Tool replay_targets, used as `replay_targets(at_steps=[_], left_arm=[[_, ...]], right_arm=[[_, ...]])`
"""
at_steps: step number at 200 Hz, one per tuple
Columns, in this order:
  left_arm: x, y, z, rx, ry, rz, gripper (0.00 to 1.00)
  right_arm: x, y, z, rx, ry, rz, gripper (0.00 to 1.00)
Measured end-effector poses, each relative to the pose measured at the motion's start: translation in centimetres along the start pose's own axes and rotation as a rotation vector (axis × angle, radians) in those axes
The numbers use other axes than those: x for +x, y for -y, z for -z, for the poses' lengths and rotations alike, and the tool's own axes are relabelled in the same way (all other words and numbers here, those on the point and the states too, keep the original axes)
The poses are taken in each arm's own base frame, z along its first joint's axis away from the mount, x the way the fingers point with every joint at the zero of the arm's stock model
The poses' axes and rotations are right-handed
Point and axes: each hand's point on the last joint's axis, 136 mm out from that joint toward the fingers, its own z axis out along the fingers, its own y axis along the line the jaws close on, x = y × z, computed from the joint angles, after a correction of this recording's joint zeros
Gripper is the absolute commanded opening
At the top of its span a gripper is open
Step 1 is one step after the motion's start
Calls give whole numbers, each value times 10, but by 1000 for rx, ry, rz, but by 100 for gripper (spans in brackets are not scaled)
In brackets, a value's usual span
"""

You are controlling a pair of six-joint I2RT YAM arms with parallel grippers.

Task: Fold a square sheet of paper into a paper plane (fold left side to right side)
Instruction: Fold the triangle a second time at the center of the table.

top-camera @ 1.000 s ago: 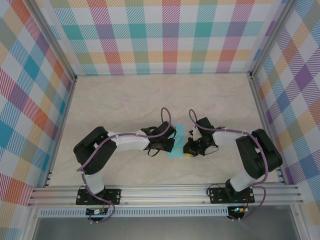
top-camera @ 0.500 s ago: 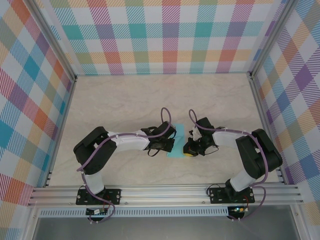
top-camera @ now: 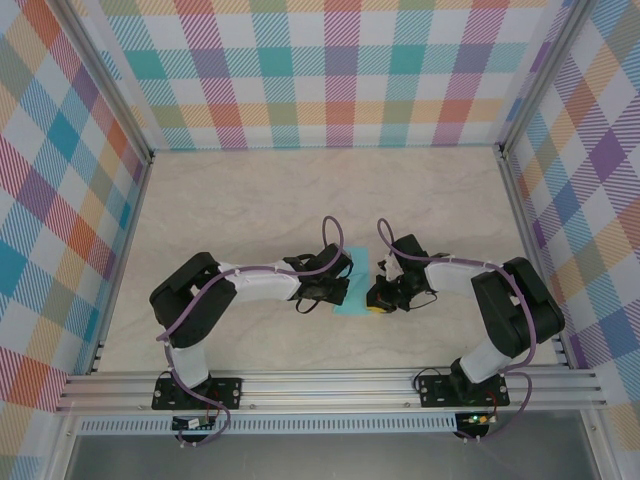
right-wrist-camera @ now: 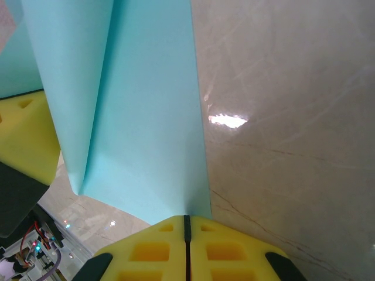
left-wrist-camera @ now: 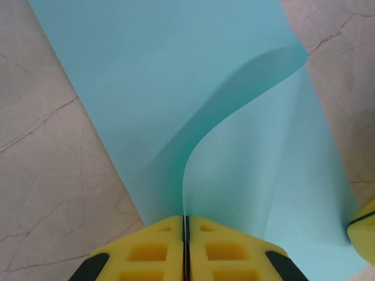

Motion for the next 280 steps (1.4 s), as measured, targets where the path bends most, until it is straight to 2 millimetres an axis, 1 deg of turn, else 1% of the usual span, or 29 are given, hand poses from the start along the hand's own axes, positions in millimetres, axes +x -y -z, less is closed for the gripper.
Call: replay_targets(at_steps=[34,58,91,109,121,144,170,207,247,280], left_arm=[[0,1,0,3,-1,0,8],[0,1,0,5,-1,0,8],[0,1,0,9,-3,1,8],[0,1,0,11,-5,0,8],[0,1,0,11,-5,0,8],[0,1,0,11,-5,-4,8],[1,1,-1,11,-6,-5,7],[0,1,-1,12,-5,-11,7],[1,1,-1,12,-5,-11,7],[1,1,-1,12,-6,-12,7]], right_arm=[[0,-1,0,0,3,2,8],[-3,-4,9,3,36,7,8],[-16,-30,39,-69,156,39,5],[-24,-42,44,-110,185,41,3],[-31,-47,43,-132,187,28,3],[-43,-52,31,-154,171,1,3],[-51,-57,20,-163,154,-11,4],[-62,-66,9,-173,142,-11,4],[-63,-64,-4,-153,115,-17,4],[-63,-55,-11,-118,99,-33,4]])
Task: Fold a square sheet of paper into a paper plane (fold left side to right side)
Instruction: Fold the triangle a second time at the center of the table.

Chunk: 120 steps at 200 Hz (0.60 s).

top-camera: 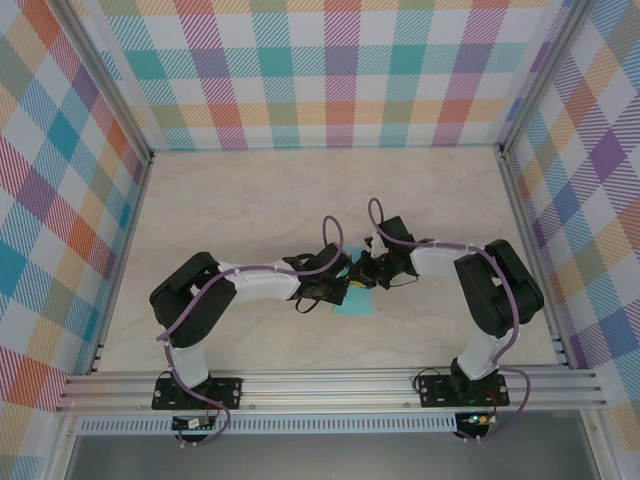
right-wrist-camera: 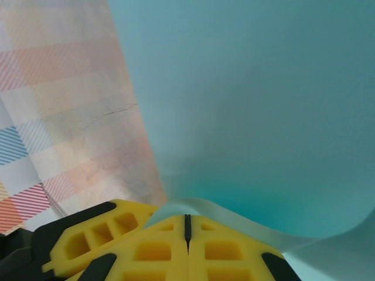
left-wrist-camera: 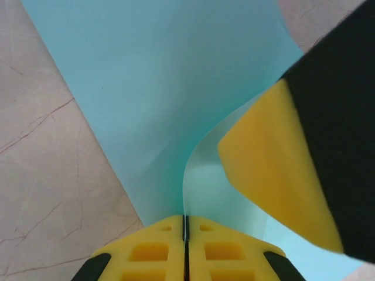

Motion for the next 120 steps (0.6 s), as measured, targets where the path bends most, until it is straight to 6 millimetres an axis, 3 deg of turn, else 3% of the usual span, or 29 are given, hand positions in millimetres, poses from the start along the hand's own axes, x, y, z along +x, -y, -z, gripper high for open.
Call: replay_targets(at_steps=[120], left_arm=[[1,1,0,5,-4,-4,15]], right_arm=[[3,21,0,117,-10,41,4]])
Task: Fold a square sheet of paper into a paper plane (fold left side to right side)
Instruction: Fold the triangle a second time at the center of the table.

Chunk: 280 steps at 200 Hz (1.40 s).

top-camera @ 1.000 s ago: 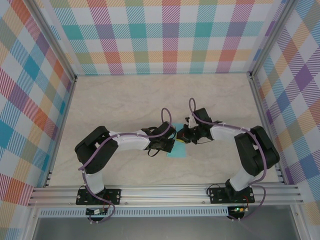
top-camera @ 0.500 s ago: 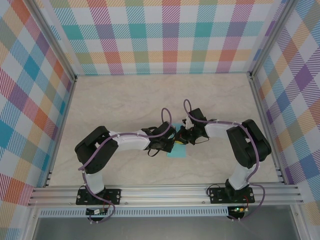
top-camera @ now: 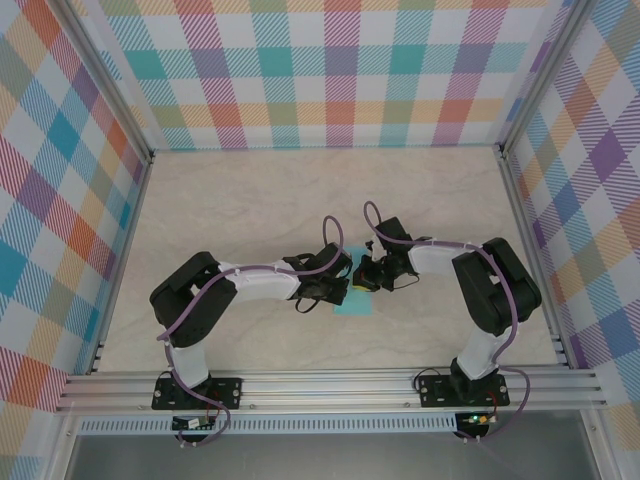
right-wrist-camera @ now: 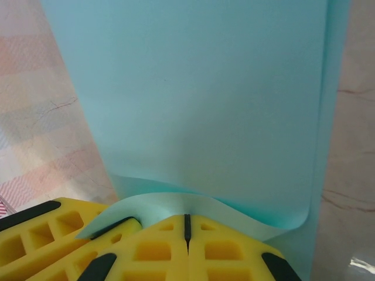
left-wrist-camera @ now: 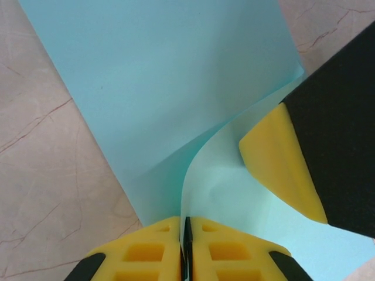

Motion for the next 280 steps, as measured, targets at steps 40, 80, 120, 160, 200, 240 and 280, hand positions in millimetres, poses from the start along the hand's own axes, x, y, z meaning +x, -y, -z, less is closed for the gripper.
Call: replay_targets(at_steps=[40,80,120,160,200,240,280], left_arm=[[0,3,5,17,-3,-1,29],[-12,10,45,53,61,1,38],[-21,32,75,179,103,-4,36],[0,43,53,260,6,2,33],[19,41,26,262,-79,17,31],[27,38,15,251,-111,28,29],[31,33,11,239,-107,45,26]], right_arm=[[0,1,0,7,2,14,5],[0,1,0,7,3,15,5],[0,1,0,8,2,21,5],[0,1,0,7,2,22,5],[0,1,0,7,2,29,5],[0,1,0,10,0,32,5],[0,2,1,18,1,32,5]])
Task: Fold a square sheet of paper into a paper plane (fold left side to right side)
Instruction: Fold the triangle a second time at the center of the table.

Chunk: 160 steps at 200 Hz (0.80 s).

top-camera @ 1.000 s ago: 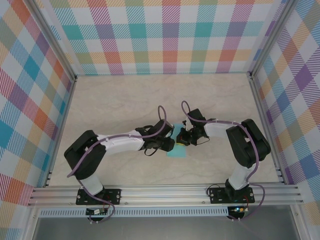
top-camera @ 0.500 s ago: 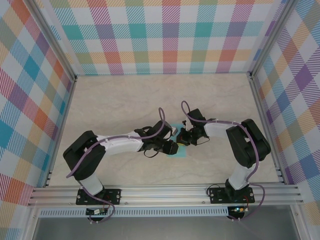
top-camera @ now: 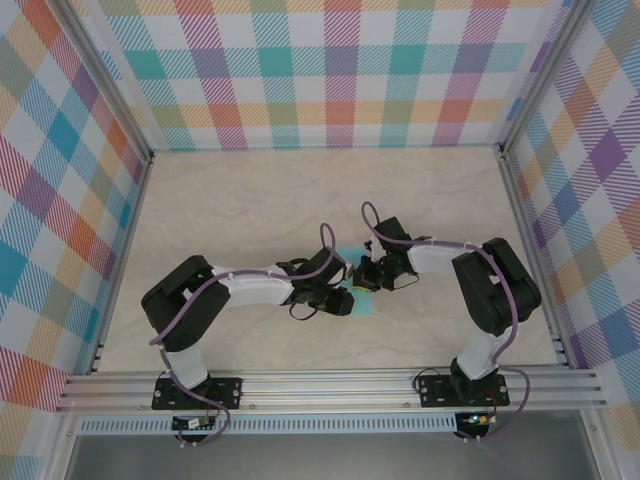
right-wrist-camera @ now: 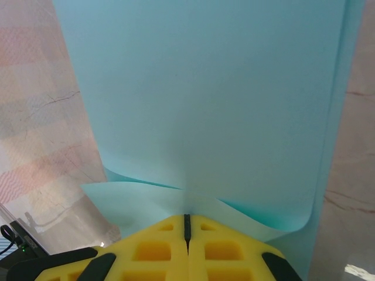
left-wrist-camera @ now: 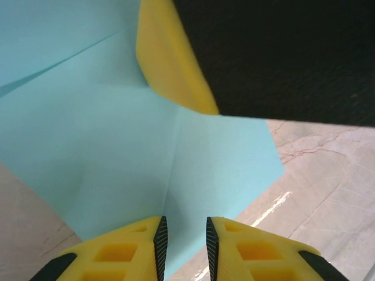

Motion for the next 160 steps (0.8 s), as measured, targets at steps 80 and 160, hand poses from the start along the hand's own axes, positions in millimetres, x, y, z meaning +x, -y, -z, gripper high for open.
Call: replay_targets(at_steps=[80,160], left_arm=[[3,-6,1,-1,39,31,15],[10,-12,5,33,76,85,3]], right_arm=[[1,2,1,13,-6,15,5],[5,-2,7,19,-23,58,6]])
